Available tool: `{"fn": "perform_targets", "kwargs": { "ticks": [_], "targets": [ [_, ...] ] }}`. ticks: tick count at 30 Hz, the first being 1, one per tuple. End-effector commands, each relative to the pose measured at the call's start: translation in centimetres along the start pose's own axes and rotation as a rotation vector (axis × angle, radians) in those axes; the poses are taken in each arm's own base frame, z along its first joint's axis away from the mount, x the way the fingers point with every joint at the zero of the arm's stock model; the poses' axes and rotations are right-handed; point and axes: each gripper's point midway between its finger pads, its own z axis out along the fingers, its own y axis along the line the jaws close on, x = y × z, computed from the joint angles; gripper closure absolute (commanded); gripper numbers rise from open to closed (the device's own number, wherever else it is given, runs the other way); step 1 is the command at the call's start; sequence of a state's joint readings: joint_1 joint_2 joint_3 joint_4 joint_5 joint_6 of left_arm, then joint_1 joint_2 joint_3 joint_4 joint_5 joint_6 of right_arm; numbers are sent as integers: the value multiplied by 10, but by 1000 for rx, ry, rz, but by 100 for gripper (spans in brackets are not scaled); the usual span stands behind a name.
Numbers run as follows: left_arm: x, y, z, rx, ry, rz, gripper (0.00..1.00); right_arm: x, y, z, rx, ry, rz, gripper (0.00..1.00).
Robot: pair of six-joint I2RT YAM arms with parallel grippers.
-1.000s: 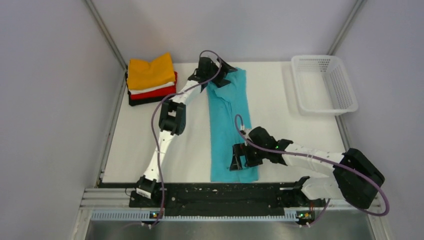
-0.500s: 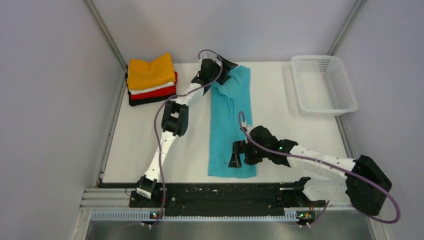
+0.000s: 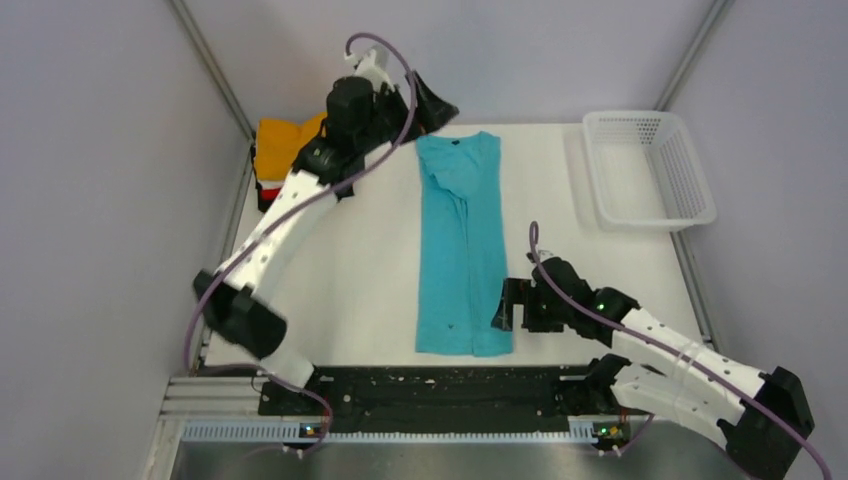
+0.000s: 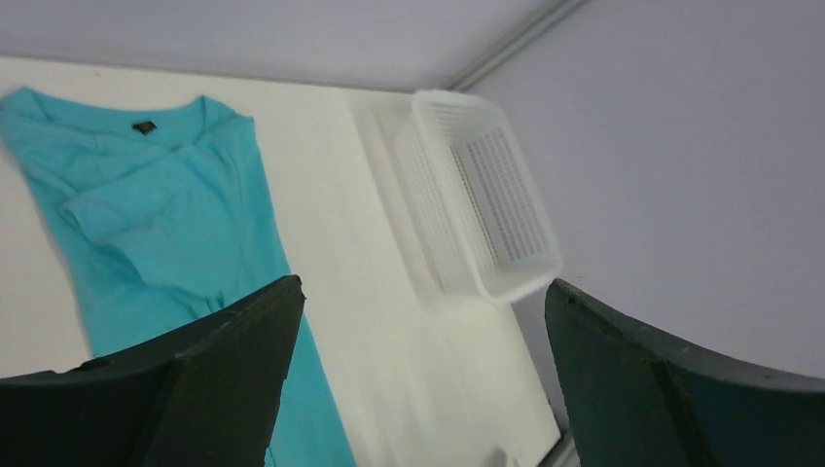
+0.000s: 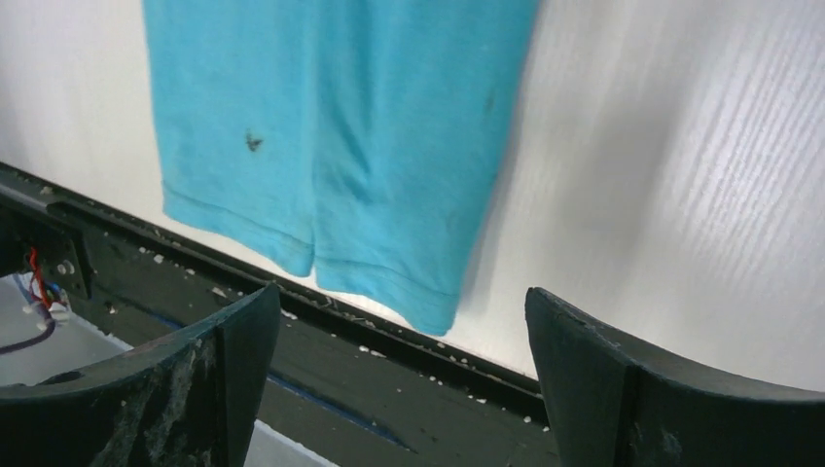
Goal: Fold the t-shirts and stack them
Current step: Grab the bottom of the folded rectangular tshirt with both arms
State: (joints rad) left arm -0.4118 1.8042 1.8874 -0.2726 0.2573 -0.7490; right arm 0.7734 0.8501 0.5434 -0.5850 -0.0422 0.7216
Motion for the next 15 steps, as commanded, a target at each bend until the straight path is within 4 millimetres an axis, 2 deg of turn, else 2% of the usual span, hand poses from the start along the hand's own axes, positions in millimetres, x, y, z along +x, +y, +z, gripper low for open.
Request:
{"fn": "perform_targets", "kwargs": {
  "ticks": [1,4,7,9,12,15],
  "targets": [
    [150,51,-79,-288,256,156,1,21,-19,3,36,96,85,8],
    [219,77,-126,-344,357,105,1,28,-17,9,13,133,76,20],
    [271,110,-175,-445,465,30,2,36,-13,15,-28,165,76,33],
    [299,124,-199,-472,530,15,3,40,-14,20,-35,182,79,36],
    [338,126,-221,-450,664,-38,5,47,-17,25,-29,215,79,44],
    [378,117,-228,-400,785,-100,13,54,-22,27,-14,245,85,52]
  ]
}}
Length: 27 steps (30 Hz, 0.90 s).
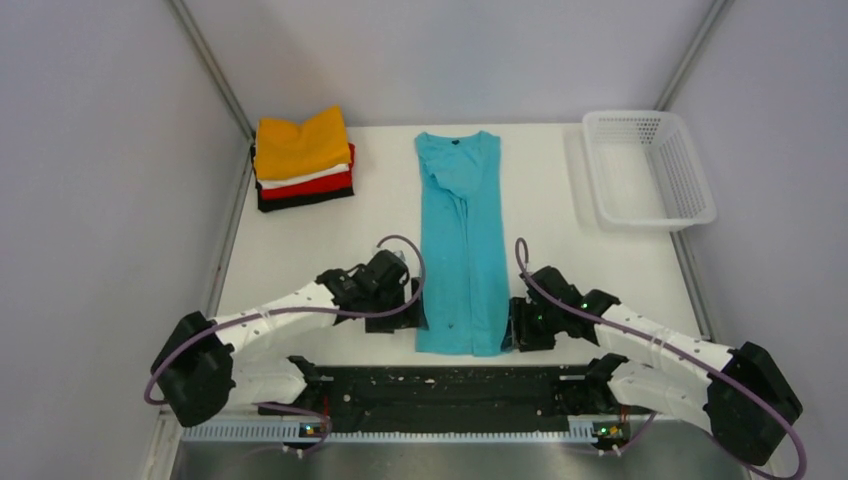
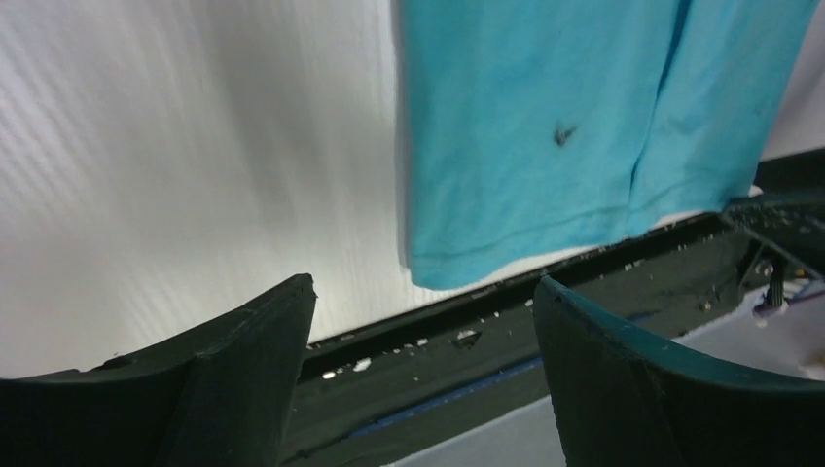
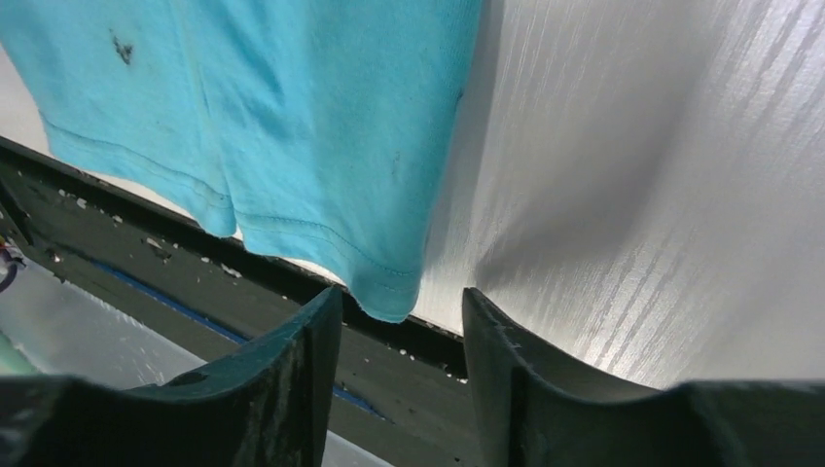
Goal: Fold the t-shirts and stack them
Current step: Grab the bottom of the folded rectangular tshirt with both arms
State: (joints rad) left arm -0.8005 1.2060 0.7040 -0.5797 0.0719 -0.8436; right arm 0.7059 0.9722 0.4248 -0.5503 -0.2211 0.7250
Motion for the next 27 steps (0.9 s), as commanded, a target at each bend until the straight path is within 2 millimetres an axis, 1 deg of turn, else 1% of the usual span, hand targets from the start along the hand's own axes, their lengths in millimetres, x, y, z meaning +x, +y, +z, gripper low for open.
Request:
{"fn": "perform_targets", "kwargs": {
  "ticks": [1,2,4,6,9,12,13,14,15,16,17,18,19,20,21,23,25,27],
  "targets": [
    [29,-38,5,153,87,-34,16,1,3,5,-33,13,-5,56],
    [36,-36,12,136,109,-44,18,5,0,7,-27,25,0,59],
    [46,-29,23,97,146,-56,28,11,-4,9,-23,41,13,61],
    [49,-22,31,56,156,-68,35,12,-6,11,-23,37,17,62],
    [49,-23,40,53,166,-73,47,8,-6,11,-23,9,13,62],
    [47,-16,47,0,158,-78,48,3,-9,12,-4,-13,7,62],
    [45,-16,49,-5,153,-79,50,2,-11,12,3,-19,6,62],
    [45,-17,51,-2,158,-82,55,1,-11,13,8,-27,5,63],
    [45,-21,53,8,164,-83,62,1,-12,13,13,-27,6,66],
    [48,-22,54,10,177,-87,71,1,-13,14,15,-27,5,70],
    [51,-22,55,8,190,-91,84,1,-14,14,14,-27,4,74],
    [54,-21,55,2,199,-98,95,2,-13,15,10,-27,2,82],
    [57,-19,54,-3,208,-110,100,3,-12,15,-2,-20,-2,92],
    [61,-19,53,-1,216,-117,100,6,-9,15,-24,-7,-9,100],
    [64,-19,50,1,221,-130,100,11,-4,15,-65,13,-26,100],
    [65,-34,43,58,220,-149,100,20,6,12,-145,36,-41,100],
    [58,-52,37,126,196,-137,100,19,9,8,-172,10,-31,100],
    [44,-63,33,146,160,-96,100,9,17,2,-197,-39,-35,100]
  ]
}}
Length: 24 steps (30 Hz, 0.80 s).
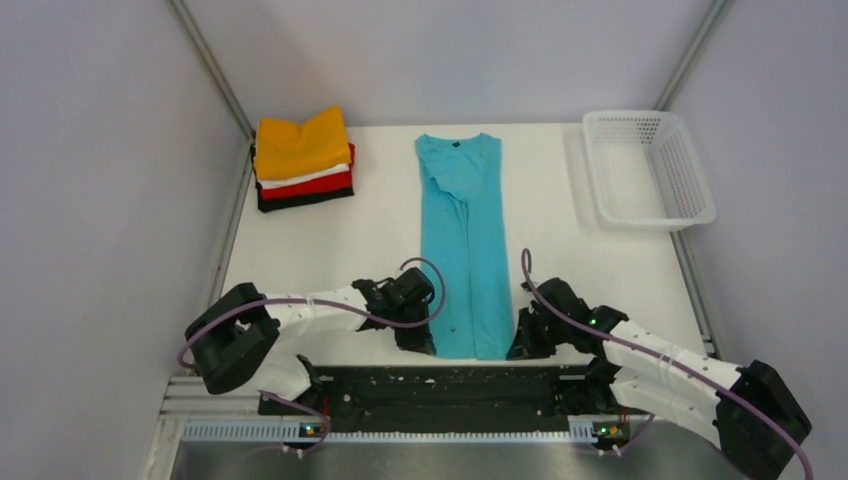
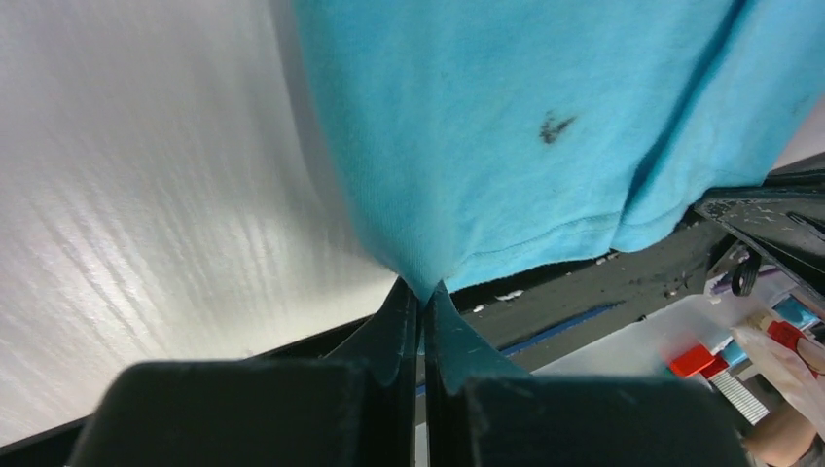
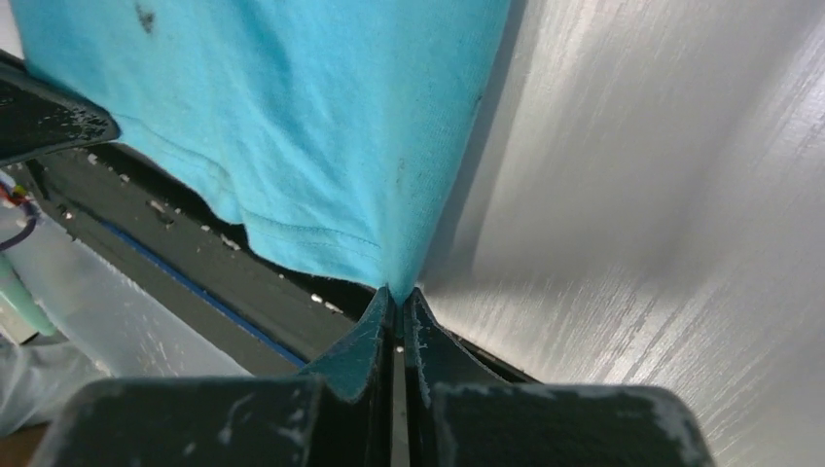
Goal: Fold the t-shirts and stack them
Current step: Grab the bottom of the folded rectangular tshirt with both arms, then fold the folded rectangular tshirt in 1/3 of the way
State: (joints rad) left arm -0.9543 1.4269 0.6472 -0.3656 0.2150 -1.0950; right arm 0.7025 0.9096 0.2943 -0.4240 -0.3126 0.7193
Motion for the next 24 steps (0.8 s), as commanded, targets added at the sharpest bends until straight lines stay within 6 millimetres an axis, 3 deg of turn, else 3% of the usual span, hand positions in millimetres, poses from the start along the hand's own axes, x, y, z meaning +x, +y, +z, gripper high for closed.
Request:
{"fn": "perform_targets", "kwargs": {
  "ticks": [1,6,12,16,24],
  "targets": [
    [-19,-37,-18,84,-66,59,100,-18,26,-13,-103,-81,-35,100],
    [-57,-65,-28,89,-104,135,100,-75,49,-30,-46,-223,-158,100],
    [-119,-65,-38,84,-179,73,100,-143,65,-42,38,-368,-218,100],
    [-173,-73,-52,90,-297,60,100,-188,60,-48,118,-461,-199,100],
    [-258,-78,-64,83,-374,32,100,-274,60,-46,128,-573,-169,100]
  ]
}}
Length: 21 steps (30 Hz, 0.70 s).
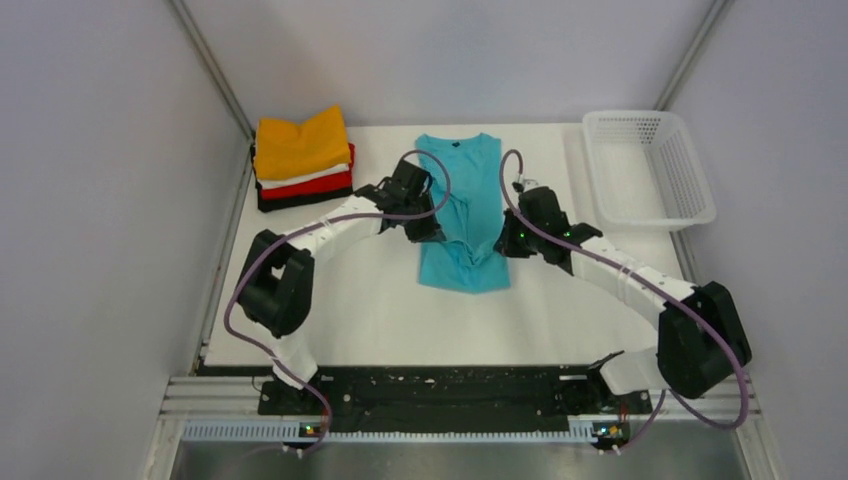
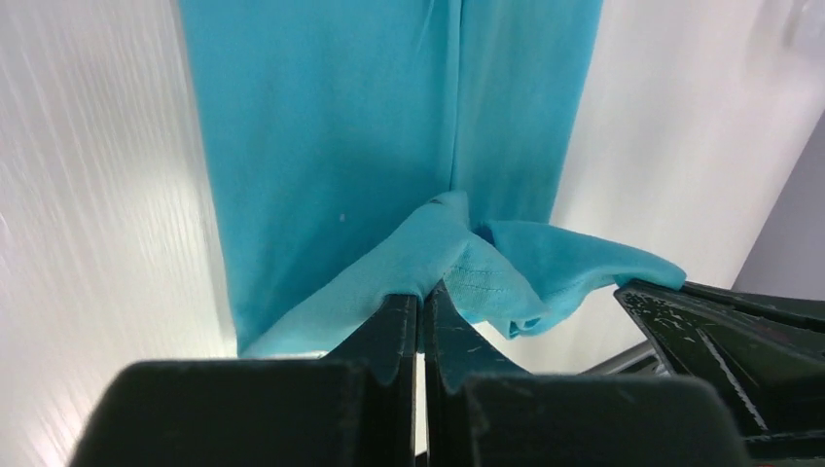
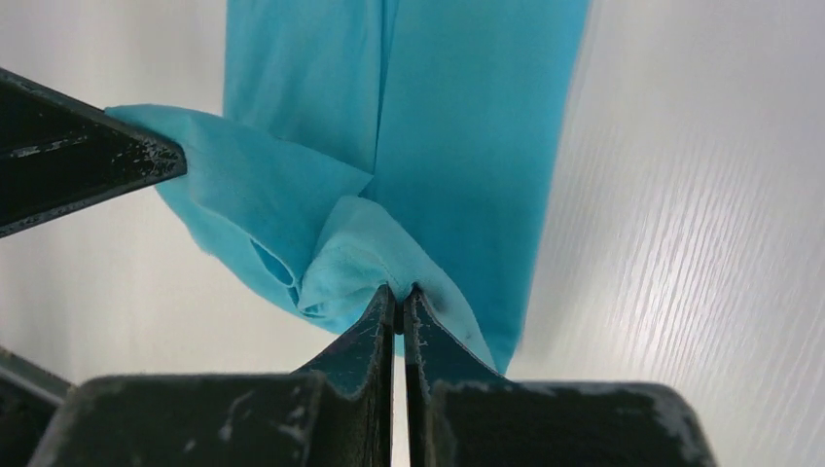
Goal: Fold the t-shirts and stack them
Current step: Fold the folded rectangular tshirt in 1/3 of the way
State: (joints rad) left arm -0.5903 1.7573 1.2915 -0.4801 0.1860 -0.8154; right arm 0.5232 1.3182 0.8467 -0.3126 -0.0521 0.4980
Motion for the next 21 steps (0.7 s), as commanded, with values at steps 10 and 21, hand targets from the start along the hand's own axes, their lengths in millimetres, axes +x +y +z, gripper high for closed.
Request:
{"fn": "perform_targets", "kwargs": {
  "ticks": [10,21],
  "targets": [
    [-101,19,23,-23,-58,4,100,-112,-14,59,-4,-163,22,100],
    [-136,26,47,15,-56,26,87,-121,-42,105,27,-130,77,100]
  ]
}}
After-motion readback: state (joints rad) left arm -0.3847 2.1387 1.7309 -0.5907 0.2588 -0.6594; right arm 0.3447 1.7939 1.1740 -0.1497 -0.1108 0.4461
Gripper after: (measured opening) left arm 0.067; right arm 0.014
